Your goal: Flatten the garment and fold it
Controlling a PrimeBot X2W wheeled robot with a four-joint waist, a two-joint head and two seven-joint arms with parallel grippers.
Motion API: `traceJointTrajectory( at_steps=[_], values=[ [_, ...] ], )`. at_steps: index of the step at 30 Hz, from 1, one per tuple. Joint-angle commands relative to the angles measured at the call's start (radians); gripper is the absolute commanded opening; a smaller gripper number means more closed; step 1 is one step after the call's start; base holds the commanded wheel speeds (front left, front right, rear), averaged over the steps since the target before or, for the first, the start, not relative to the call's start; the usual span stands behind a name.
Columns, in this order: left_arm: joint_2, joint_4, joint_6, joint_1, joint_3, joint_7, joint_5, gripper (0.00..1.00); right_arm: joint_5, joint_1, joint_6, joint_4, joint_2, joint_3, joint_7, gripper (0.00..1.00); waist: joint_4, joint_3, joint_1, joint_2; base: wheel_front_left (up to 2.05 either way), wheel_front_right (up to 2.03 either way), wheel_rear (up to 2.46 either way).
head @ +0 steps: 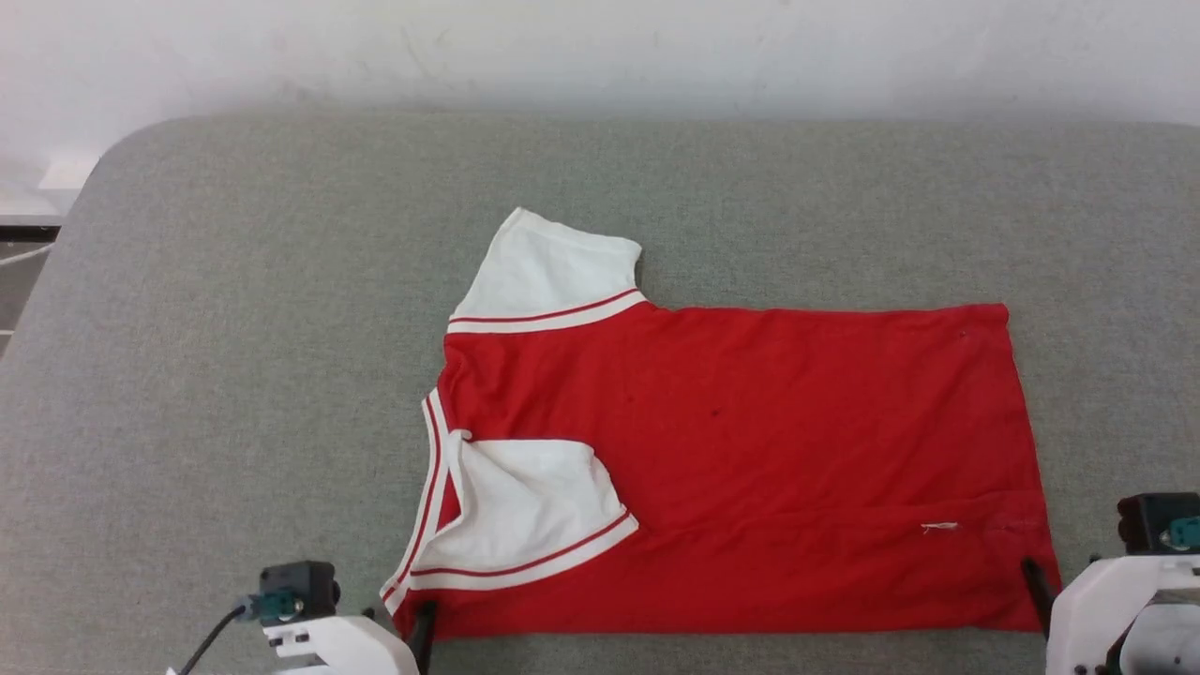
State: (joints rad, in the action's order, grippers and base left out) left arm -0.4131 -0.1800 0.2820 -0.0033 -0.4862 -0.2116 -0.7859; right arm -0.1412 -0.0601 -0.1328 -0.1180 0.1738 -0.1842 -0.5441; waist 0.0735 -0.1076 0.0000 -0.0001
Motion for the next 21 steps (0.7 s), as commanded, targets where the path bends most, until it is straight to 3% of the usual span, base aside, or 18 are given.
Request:
traceJointTrajectory(
  at_steps=[1, 9, 14, 18, 21],
  values=[
    [0.000, -0.001, -0.009, -0.022, 0.013, 0.032, 0.013, 1.00, -0.007, 0.018, 0.002, 0.008, 0.005, -0.002, 0.031, 1.00, -0.003, 0.010, 0.0000, 0.0001, 0.00, 0.00, 0.00],
    [0.008, 0.080, -0.064, -0.062, 0.066, 0.264, 0.058, 1.00, 0.001, 0.059, 0.002, 0.120, 0.006, -0.014, 0.251, 1.00, -0.012, 0.046, 0.0000, 0.0001, 0.00, 0.00, 0.00],
    [0.003, 0.113, -0.108, -0.088, 0.072, 0.408, 0.117, 1.00, 0.023, 0.056, 0.002, 0.203, -0.027, 0.001, 0.413, 1.00, -0.033, 0.046, 0.0000, 0.0001, 0.00, 0.00, 0.00],
    [-0.013, 0.136, -0.130, -0.115, 0.077, 0.435, 0.144, 1.00, 0.038, 0.053, 0.002, 0.255, -0.060, 0.011, 0.495, 1.00, -0.065, 0.020, 0.0000, 0.0001, 0.00, 0.00, 0.00],
    [-0.037, 0.142, -0.142, -0.165, 0.069, 0.388, 0.153, 1.00, 0.051, 0.066, 0.002, 0.287, -0.077, 0.009, 0.531, 1.00, -0.096, -0.020, 0.0000, 0.0001, 0.00, 0.00, 0.00]
  ],
)
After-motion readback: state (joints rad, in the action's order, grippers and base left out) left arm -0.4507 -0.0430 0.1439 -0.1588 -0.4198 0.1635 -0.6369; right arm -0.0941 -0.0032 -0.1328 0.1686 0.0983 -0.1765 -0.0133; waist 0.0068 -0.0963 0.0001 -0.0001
